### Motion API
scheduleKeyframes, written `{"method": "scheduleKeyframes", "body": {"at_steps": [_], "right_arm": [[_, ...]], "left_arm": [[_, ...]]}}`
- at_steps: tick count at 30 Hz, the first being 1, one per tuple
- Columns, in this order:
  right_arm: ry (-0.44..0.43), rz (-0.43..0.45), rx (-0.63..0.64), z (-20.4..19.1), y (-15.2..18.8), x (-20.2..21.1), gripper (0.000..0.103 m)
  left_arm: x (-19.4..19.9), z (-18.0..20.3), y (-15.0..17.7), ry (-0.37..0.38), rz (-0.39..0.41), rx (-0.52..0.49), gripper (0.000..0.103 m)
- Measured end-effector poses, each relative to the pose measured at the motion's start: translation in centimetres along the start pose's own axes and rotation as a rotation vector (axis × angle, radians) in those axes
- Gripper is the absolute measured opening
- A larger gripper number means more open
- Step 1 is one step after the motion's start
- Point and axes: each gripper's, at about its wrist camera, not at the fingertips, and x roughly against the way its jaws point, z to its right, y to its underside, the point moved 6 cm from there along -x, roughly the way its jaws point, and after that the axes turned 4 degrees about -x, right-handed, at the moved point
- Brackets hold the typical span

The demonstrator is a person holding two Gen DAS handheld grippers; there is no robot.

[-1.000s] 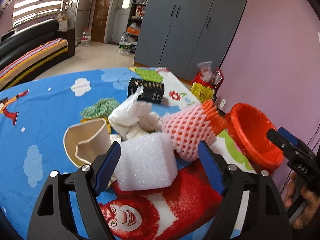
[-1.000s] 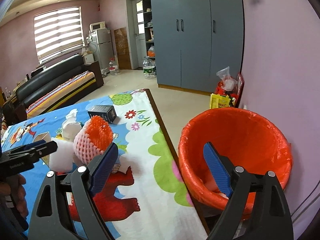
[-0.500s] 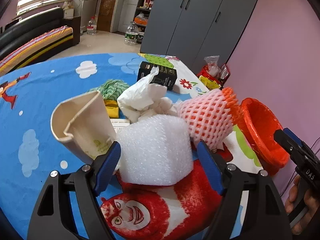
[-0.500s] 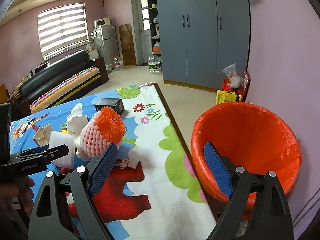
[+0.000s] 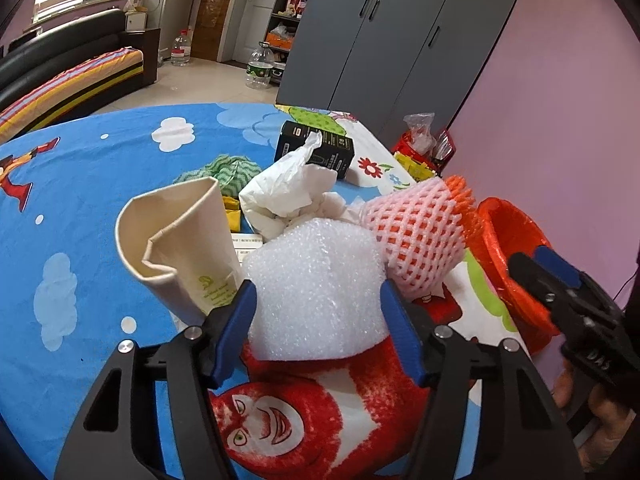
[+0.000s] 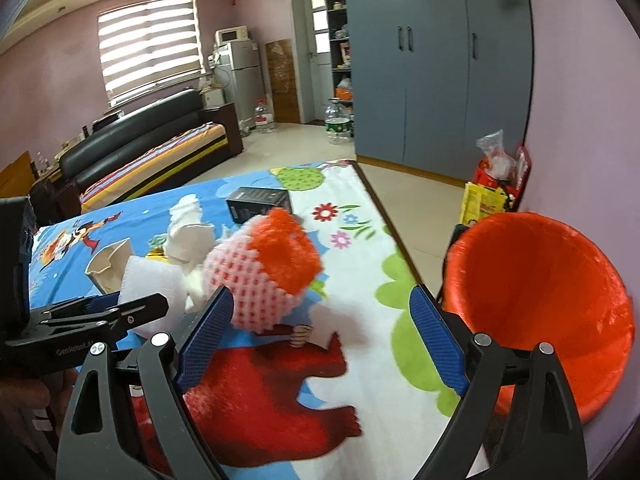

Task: Collect trash
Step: 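Grasp the bubble foam sheet with left tool while right tool grasps the pink foam net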

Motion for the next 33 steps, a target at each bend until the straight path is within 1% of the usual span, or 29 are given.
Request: {"method": "scheduleKeyframes", "body": {"at_steps": [13, 19, 20, 22, 24, 26, 27, 28, 29, 31, 33], "right_arm": [[-0.053, -0.034, -0.008, -2.5, -0.9, -3.1, 0.085], [-0.057, -0.064, -0.009, -3.1, -0.9, -5.0, 0.083], [-0.058, -0.069, -0.007, -3.2, -0.9, -5.2, 0.078], [-0.059, -0.083, -0.006, -3.3, -0.7, -5.6, 0.072], [-0.066, -0.094, -0.007, -3.5, -0.5, -5.9, 0.069], [-0.080, -0.104, -0.002, -3.9, -0.4, -6.1, 0.062], [-0.081, -0.106, 0.007, -4.1, -0.4, -6.2, 0.060], [-0.085, -0.108, 0.014, -4.3, -0.4, -6.2, 0.055], [-0.086, -0.108, 0.023, -4.4, -0.4, -6.2, 0.047], [-0.083, -0.105, 0.033, -4.5, -0.4, -6.1, 0.039], [-0.084, -0.100, 0.035, -4.6, -0.6, -5.8, 0.034]], "left_arm": [[3.0, 0.0, -1.8, 0.017, 0.082, 0.019, 0.058], [4.2, -0.1, -2.6, 0.018, 0.114, 0.031, 0.058], [4.4, -0.2, -2.8, 0.015, 0.119, 0.032, 0.058], [4.7, -0.3, -3.0, 0.011, 0.131, 0.032, 0.058], [5.0, -0.5, -3.2, 0.009, 0.138, 0.034, 0.058], [5.1, -0.5, -3.3, 0.009, 0.143, 0.034, 0.058], [5.2, -0.5, -3.4, 0.009, 0.145, 0.034, 0.058], [5.2, -0.5, -3.5, 0.008, 0.148, 0.034, 0.058], [5.3, -0.5, -3.6, 0.008, 0.150, 0.034, 0.058], [5.5, -0.4, -3.8, 0.004, 0.156, 0.032, 0.057], [5.5, -0.5, -4.0, -0.001, 0.161, 0.027, 0.057]]}}
